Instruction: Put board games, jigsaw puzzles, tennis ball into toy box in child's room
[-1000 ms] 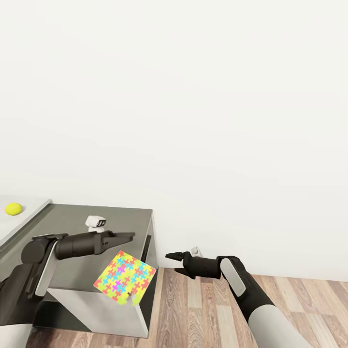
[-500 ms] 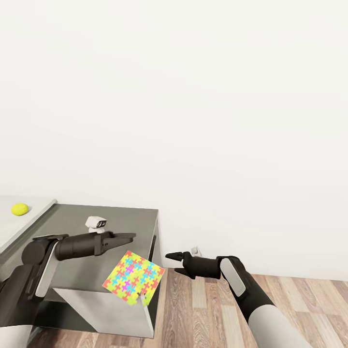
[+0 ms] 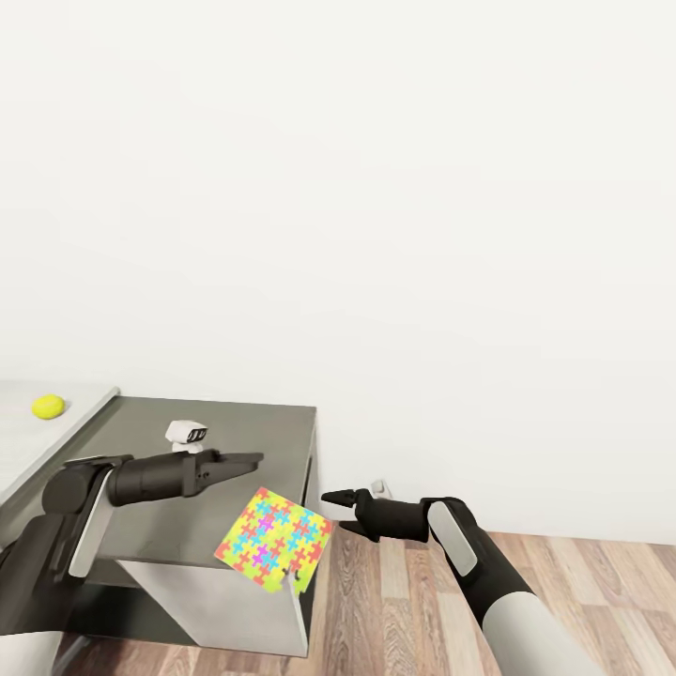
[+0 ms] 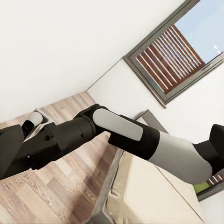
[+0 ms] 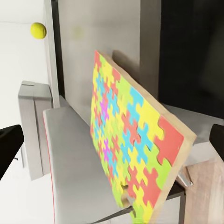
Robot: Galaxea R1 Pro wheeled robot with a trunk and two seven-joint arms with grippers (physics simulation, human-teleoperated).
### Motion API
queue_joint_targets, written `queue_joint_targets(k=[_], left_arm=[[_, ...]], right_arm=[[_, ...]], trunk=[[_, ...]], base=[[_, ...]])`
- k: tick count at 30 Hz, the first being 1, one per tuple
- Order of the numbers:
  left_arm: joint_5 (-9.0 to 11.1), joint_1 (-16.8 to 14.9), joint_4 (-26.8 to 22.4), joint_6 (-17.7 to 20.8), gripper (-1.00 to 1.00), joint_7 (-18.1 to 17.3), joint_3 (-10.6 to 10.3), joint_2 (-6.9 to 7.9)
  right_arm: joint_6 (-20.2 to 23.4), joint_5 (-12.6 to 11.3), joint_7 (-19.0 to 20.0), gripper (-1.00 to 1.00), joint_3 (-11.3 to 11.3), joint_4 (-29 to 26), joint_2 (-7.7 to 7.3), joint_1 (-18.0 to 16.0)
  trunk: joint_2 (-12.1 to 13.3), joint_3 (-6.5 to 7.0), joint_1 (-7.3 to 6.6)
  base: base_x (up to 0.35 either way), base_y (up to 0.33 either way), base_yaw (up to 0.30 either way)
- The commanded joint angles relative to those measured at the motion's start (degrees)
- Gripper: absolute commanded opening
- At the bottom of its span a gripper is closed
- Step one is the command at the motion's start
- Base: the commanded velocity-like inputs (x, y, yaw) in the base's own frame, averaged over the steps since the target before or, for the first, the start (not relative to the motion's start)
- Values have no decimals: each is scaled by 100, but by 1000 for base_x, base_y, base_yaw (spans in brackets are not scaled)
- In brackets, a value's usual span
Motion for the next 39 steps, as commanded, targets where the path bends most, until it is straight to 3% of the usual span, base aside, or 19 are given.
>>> queue_joint_targets(k=[1, 10, 33, 39], left_arm=[[10, -3, 0, 60, 100, -13, 2, 2], [10, 29, 0, 60, 100, -44, 2, -2], [10, 33, 0, 60, 100, -90, 26, 2], [10, 33, 0, 60, 100, -92, 26, 2]], right_arm=[[16, 32, 30, 100, -5, 0, 2, -4], [16, 30, 30, 100, -5, 0, 1, -4], [25, 27, 30, 100, -5, 0, 1, -4], [25, 27, 30, 100, -5, 0, 1, -4]], trunk=[[-3, -5, 0], [-3, -5, 0], [-926, -418, 505], [-926, -418, 505]], base=[[0, 136, 0], [0, 39, 0], [0, 1, 0], [0, 0, 0]])
